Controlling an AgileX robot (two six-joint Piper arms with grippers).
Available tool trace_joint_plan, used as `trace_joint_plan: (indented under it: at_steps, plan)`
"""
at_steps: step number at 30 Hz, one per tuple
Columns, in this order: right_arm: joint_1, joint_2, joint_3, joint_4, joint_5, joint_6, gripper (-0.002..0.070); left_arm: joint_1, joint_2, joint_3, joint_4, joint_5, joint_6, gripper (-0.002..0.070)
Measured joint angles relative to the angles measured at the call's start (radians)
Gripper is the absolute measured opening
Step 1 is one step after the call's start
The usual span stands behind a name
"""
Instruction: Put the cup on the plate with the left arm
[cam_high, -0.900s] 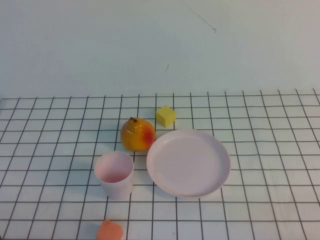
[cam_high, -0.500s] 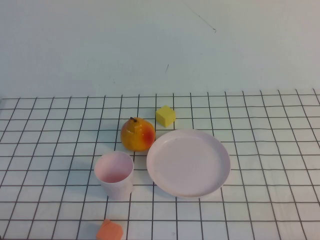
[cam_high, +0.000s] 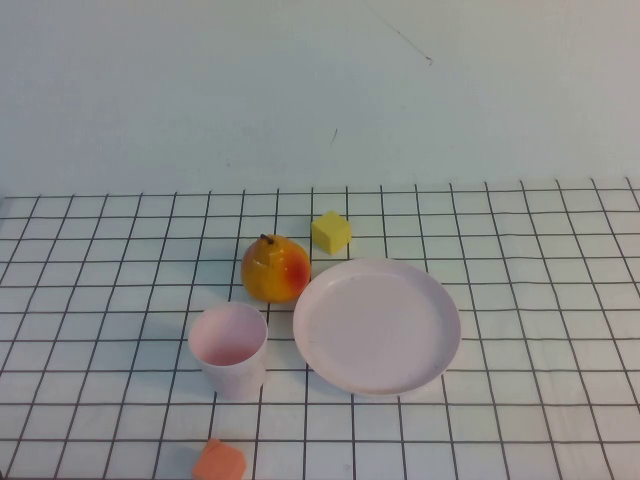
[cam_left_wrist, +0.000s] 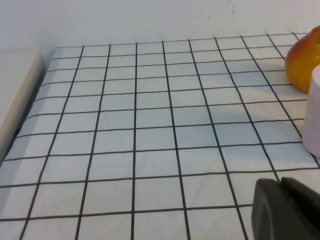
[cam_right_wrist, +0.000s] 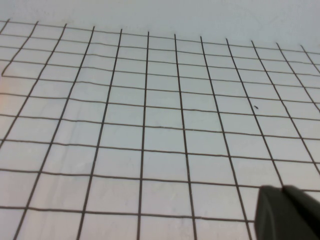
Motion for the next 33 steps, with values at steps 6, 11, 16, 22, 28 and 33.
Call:
trace_joint_plan:
  at_steps: [6, 11, 16, 22, 28, 33]
  plan:
    - [0.0, 0.0, 0.0, 0.0, 0.0, 0.0, -0.0002, 0.0, 0.0, 0.006, -0.003, -0.097, 0.0, -0.0003]
    - [0.0, 0.0, 0.0, 0.0, 0.0, 0.0, -0.0002, 0.0, 0.0, 0.006, -0.005, -0.398, -0.039, -0.0002]
    - [0.0, 0.0, 0.0, 0.0, 0.0, 0.0, -0.0002, 0.0, 0.0, 0.006, -0.009, -0.749, -0.059, -0.0002]
    - [0.0, 0.0, 0.0, 0.0, 0.0, 0.0, -0.0002, 0.0, 0.0, 0.006, -0.048, -0.974, -0.082, -0.0002]
    - [0.0, 0.0, 0.0, 0.0, 0.0, 0.0, -0.0002, 0.0, 0.0, 0.006, -0.134, -0.993, -0.092, -0.0002]
    - [0.0, 0.0, 0.0, 0.0, 0.0, 0.0, -0.0002, 0.0, 0.0, 0.006, -0.133, -0.984, -0.092, -0.0002]
